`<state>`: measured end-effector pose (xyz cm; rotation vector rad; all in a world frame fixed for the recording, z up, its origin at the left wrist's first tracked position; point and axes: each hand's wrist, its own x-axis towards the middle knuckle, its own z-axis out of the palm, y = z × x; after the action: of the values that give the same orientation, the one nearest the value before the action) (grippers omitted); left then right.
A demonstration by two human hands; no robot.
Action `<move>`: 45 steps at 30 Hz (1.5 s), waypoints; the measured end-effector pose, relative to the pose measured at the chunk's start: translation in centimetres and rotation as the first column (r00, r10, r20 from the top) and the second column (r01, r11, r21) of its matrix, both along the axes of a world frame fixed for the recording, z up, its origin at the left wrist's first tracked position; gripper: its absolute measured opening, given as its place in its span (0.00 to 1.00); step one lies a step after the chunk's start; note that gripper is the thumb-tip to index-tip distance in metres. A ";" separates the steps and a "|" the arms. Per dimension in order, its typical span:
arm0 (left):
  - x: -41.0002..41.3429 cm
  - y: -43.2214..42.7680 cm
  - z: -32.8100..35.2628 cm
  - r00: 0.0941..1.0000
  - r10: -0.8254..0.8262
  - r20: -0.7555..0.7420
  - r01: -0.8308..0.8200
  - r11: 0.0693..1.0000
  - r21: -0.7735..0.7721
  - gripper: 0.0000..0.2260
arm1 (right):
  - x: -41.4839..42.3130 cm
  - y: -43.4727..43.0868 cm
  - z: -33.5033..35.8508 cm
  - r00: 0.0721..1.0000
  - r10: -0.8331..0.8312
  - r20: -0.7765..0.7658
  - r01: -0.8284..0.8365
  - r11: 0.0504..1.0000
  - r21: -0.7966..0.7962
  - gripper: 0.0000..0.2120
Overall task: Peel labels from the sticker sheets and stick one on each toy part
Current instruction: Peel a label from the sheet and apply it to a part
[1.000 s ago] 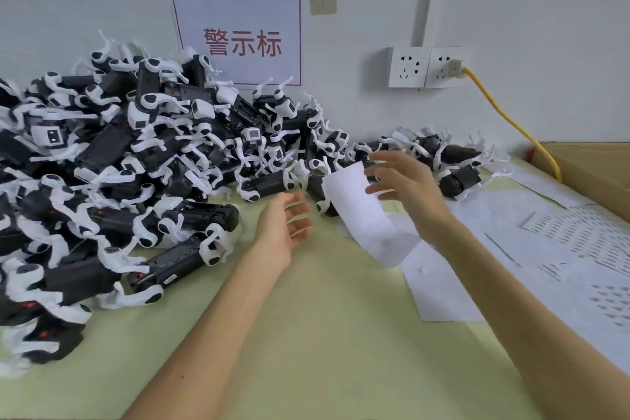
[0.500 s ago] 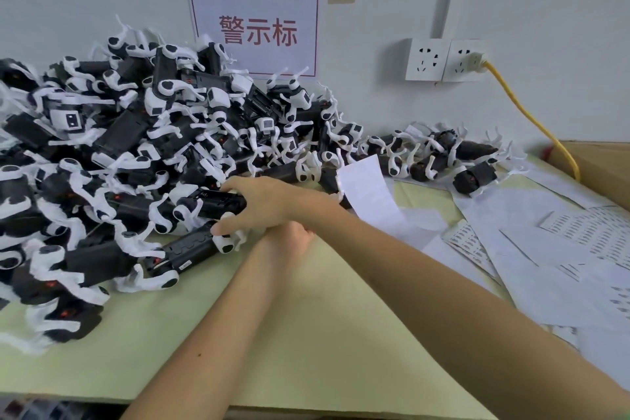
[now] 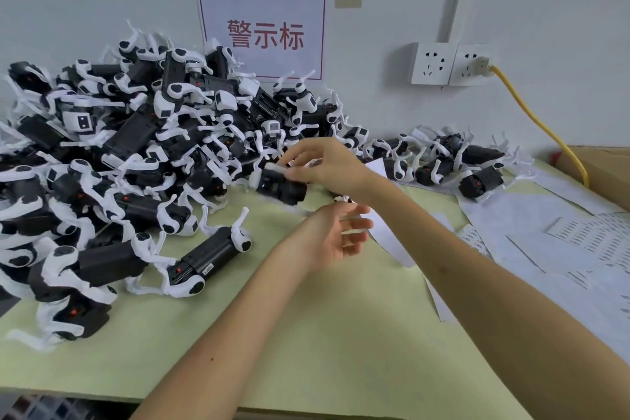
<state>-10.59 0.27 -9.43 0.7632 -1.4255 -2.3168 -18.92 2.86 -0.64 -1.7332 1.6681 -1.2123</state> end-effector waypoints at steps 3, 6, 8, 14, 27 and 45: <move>0.5 0.8 0.8 0.996 -0.092 -0.018 0.092 0.995 -0.033 0.06 | -1.5 1.5 0.8 0.918 -0.053 0.394 0.087 0.994 -0.069 0.03; 0.4 1.1 1.4 0.997 -0.004 -0.074 0.000 0.999 -0.046 0.04 | -3.5 4.0 1.6 0.776 0.013 0.630 0.103 0.984 -0.147 0.03; 0.7 1.2 2.1 0.979 0.042 -0.201 -0.052 0.998 -0.044 0.05 | -4.8 5.9 1.4 0.703 0.064 0.708 0.101 0.977 -0.189 0.04; 1.4 0.4 3.1 0.864 -0.009 -0.504 0.019 1.000 0.015 0.16 | -6.2 8.7 -1.6 0.629 0.171 0.758 0.031 0.969 -0.245 0.05; 0.7 1.1 2.6 0.891 0.118 -0.439 -0.115 0.993 0.034 0.31 | -5.5 8.4 -4.8 0.811 -0.026 0.585 0.120 0.985 -0.123 0.08; 0.4 2.1 2.2 0.987 0.060 -0.152 -0.095 0.966 -0.240 0.24 | -2.9 8.7 -5.0 0.941 -0.261 0.217 0.311 0.919 -0.244 0.13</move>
<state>-10.17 2.39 -7.24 0.5580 -1.5514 -2.0402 -21.83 11.55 -5.61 -1.5038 1.7530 -1.7561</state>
